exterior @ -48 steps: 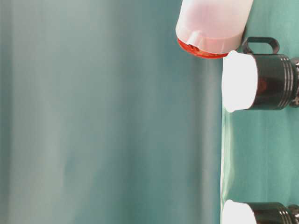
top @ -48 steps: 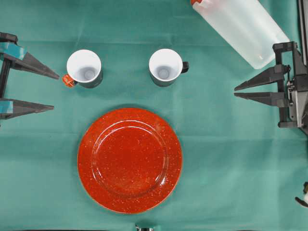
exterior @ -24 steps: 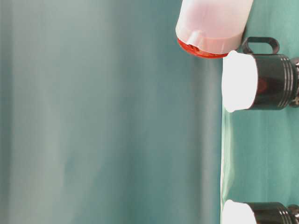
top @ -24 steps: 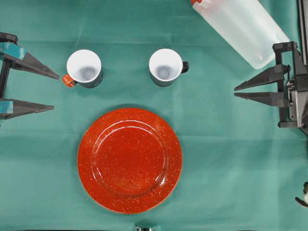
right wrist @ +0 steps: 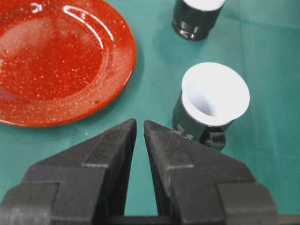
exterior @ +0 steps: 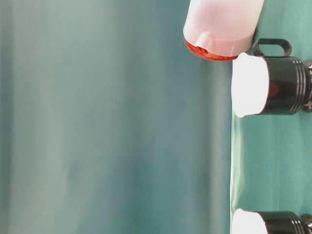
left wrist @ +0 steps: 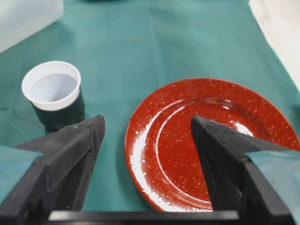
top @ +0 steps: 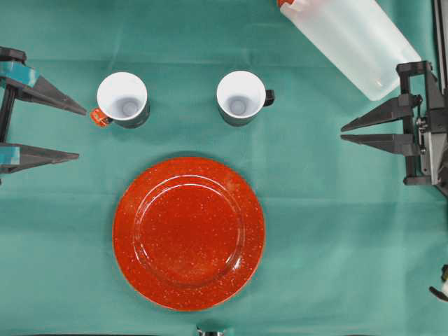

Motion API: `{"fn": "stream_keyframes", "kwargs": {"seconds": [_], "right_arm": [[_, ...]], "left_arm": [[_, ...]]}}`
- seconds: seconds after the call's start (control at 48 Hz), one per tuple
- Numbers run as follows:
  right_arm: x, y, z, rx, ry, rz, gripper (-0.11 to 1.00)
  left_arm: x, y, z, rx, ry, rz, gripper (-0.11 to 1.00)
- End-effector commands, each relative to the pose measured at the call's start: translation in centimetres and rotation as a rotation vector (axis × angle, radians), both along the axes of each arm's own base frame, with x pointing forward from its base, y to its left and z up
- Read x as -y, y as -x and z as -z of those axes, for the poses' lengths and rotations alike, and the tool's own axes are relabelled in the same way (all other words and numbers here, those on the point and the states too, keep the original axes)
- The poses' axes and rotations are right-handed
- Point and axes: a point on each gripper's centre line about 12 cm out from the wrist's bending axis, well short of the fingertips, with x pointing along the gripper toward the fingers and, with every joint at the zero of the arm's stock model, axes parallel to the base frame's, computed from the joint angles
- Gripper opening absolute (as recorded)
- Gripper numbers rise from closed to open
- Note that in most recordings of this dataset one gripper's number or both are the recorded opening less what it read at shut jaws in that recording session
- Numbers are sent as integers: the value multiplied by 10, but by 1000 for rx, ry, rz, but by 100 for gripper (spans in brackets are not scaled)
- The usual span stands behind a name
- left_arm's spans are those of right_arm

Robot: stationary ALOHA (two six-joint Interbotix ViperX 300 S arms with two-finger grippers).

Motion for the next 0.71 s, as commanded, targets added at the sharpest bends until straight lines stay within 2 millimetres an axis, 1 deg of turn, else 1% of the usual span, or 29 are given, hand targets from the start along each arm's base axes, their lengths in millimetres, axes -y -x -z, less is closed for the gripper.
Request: {"fn": "stream_keyframes", "kwargs": {"seconds": [0.0,0.313,0.688], "right_arm": [[-1,-2,-10,31,-6,-5,23],[-1,-1,-10,28,-2,-4,23],[-1,-3,-4,6,7,-6,23]], "left_arm": [[0,-2,-3,8,-4,0,73],[0,-1,-2,6,-2,-1,73],[0,-1,-2,6,-2,-1,73]]}}
